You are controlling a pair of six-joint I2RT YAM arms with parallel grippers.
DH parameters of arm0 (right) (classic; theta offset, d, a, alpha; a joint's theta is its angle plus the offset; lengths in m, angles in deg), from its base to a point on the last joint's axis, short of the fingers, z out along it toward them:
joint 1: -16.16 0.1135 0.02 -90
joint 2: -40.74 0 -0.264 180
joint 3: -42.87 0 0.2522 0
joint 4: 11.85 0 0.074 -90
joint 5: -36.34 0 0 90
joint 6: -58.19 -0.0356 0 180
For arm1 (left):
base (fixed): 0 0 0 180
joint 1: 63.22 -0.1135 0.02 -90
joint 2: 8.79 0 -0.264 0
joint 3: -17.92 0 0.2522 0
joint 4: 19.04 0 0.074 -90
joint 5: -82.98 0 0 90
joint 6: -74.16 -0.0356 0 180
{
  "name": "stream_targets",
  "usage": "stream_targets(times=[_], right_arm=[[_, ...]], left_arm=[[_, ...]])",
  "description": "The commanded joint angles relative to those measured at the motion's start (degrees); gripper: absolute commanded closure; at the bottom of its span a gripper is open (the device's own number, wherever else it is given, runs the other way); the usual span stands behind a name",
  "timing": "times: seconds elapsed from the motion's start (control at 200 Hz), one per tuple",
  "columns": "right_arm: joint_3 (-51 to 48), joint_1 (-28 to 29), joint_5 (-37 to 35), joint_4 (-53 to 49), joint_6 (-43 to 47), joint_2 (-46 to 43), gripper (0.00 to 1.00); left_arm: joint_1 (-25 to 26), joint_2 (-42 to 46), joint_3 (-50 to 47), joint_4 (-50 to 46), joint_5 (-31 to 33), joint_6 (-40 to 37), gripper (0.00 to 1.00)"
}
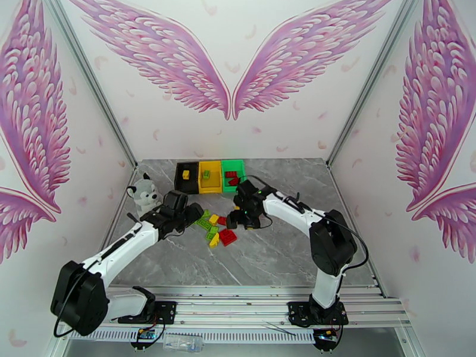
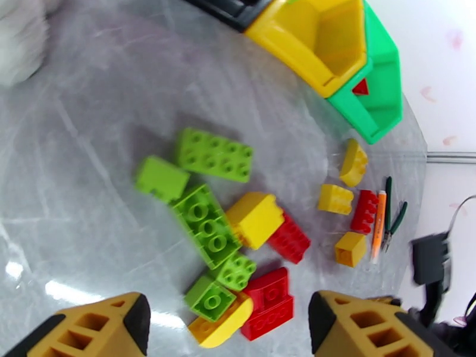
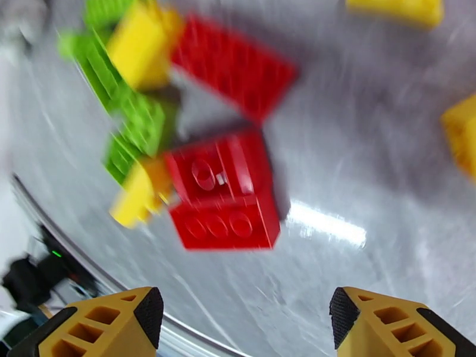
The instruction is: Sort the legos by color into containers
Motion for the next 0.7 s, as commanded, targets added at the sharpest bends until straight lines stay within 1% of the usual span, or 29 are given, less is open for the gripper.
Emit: stream_targets(times=[0.0,0.035,0.05,0.07,0.11,0.35,0.595,0.695], right_arm=[[-2.57,3.7,-7.02,-1.3,1.65,-2.1,0.17],[-2.87,4.95,-7.75,-1.14,1.44,-1.78,0.15],[-2.86,5.46,-7.97,-1.05,1.44,-1.53,0.11],[-2.93,5.96,-8.38,-1.03,1.35,-1.33,0.08],[-2.52,7.12,-9.04,-1.03,1.17,-0.42,0.06],[3.91,10.19,-12.51,-1.85,0.85,6.12,0.05],[12.2,9.95,-16.04,-5.32,2.05,12.64,0.08],[14.62,9.44,-16.34,-6.65,2.06,14.95,0.1]], left_arm=[[0.45,4.83,-3.55,-2.08,2.64,2.59,0.24],[0.44,5.98,-4.48,-2.3,2.74,2.94,0.24],[0.47,6.29,-4.91,-2.45,2.8,3.12,0.24],[0.53,6.81,-5.27,-2.65,2.82,3.32,0.24],[0.52,7.67,-5.98,-2.86,2.84,3.61,0.23],[0.65,9.04,-6.64,-3.54,2.89,3.96,0.23],[0.57,8.21,-5.15,-4.11,2.84,3.3,0.23],[0.54,8.02,-4.87,-4.38,2.85,3.14,0.23]])
